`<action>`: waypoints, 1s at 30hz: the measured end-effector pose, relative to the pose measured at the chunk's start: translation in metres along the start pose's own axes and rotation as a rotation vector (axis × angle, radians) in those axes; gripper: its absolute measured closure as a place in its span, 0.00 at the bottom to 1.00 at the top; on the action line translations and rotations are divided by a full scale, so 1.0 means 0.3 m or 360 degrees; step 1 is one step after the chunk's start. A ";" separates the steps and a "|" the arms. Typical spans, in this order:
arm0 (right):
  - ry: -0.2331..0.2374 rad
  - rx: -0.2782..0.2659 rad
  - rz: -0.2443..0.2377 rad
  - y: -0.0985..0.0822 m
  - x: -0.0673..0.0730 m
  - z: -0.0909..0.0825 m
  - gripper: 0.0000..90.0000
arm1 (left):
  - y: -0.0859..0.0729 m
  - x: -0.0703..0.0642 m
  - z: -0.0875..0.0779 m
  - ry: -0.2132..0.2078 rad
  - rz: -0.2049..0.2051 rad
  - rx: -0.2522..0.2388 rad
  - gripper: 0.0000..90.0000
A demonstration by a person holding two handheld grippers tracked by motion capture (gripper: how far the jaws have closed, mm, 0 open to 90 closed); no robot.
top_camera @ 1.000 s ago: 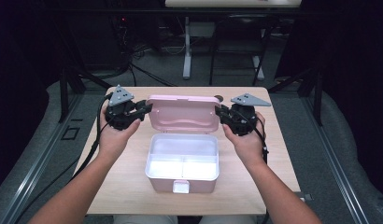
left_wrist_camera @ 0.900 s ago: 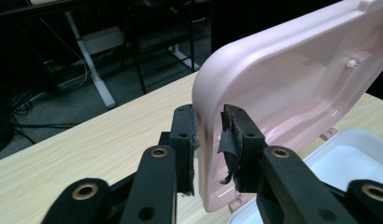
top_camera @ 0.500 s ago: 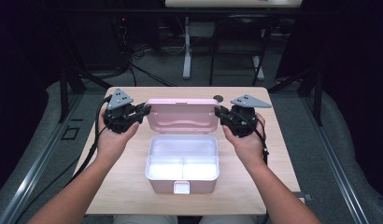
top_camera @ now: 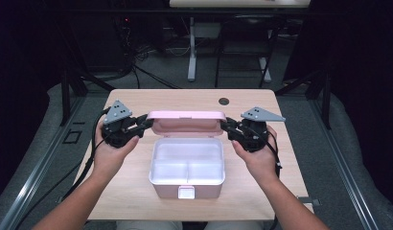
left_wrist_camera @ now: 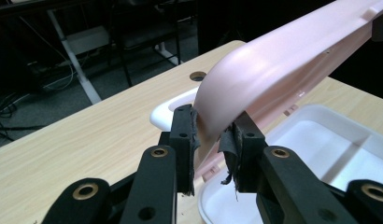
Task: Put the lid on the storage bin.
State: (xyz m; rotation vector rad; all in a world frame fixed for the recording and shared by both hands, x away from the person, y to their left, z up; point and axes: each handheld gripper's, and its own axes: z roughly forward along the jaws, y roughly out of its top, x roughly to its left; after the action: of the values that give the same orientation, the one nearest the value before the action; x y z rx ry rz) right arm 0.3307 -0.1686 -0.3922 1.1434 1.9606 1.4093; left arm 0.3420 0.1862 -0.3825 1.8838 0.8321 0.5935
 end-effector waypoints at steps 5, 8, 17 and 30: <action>0.0035 0.0011 0.0003 -0.017 0.009 -0.022 0.83 | -0.015 -0.018 -0.020 -0.0025 0.0000 0.0022 0.80; 0.0049 0.0018 -0.0004 -0.028 0.014 -0.031 0.82 | -0.031 -0.023 -0.033 -0.0049 -0.0004 0.0026 0.79; 0.0070 0.0038 -0.0044 -0.064 0.033 -0.059 0.80 | -0.071 -0.042 -0.059 -0.0094 -0.0007 0.0021 0.76; 0.0099 0.0044 -0.0057 -0.105 0.049 -0.092 0.81 | -0.115 -0.054 -0.075 -0.0135 -0.0062 0.0010 0.76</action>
State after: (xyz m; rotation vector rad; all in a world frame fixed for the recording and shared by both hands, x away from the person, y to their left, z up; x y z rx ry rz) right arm 0.2905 -0.1751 -0.4098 1.0834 2.0388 1.4195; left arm 0.3056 0.1975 -0.4049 1.8812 0.8144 0.4838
